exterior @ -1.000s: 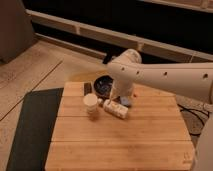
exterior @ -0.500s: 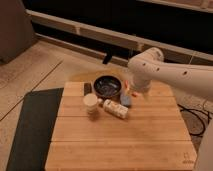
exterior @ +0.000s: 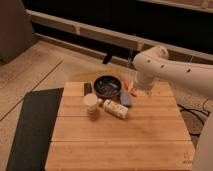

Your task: Wipe the white sponge on the table

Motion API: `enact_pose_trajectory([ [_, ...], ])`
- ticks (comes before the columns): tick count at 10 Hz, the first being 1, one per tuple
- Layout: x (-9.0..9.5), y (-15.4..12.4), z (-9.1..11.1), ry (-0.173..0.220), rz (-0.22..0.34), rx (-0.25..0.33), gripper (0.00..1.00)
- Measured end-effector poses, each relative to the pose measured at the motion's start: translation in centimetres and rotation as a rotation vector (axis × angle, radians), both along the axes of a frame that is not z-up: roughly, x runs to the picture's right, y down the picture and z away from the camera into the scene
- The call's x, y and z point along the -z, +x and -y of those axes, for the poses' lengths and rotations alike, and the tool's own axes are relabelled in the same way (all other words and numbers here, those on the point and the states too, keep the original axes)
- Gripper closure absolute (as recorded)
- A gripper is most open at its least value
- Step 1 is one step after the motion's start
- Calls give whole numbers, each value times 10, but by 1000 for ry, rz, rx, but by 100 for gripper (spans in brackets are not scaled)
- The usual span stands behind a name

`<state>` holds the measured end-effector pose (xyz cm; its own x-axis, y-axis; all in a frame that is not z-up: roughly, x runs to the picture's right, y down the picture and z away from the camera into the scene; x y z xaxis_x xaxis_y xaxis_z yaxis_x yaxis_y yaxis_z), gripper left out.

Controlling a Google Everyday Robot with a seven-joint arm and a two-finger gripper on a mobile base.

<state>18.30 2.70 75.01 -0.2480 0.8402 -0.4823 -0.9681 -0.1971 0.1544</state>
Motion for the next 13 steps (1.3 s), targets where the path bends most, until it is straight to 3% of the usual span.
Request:
enact_pose_trajectory([
  [2,-5,7,6,11,-18,9,35],
  [3,-15,13,20,30,-39,22,35],
  [5,-49,20,58,85,-77,89,35],
  [7,-75,12,74,114,-51,141,35],
  [8,-84,7,75,115,-31,148,35],
  [9,-99,-5,69,104,15,133,35],
  [11,-113,-12,55,71,49,118,35],
  [13,-127,-1,41,24,33,143,35],
])
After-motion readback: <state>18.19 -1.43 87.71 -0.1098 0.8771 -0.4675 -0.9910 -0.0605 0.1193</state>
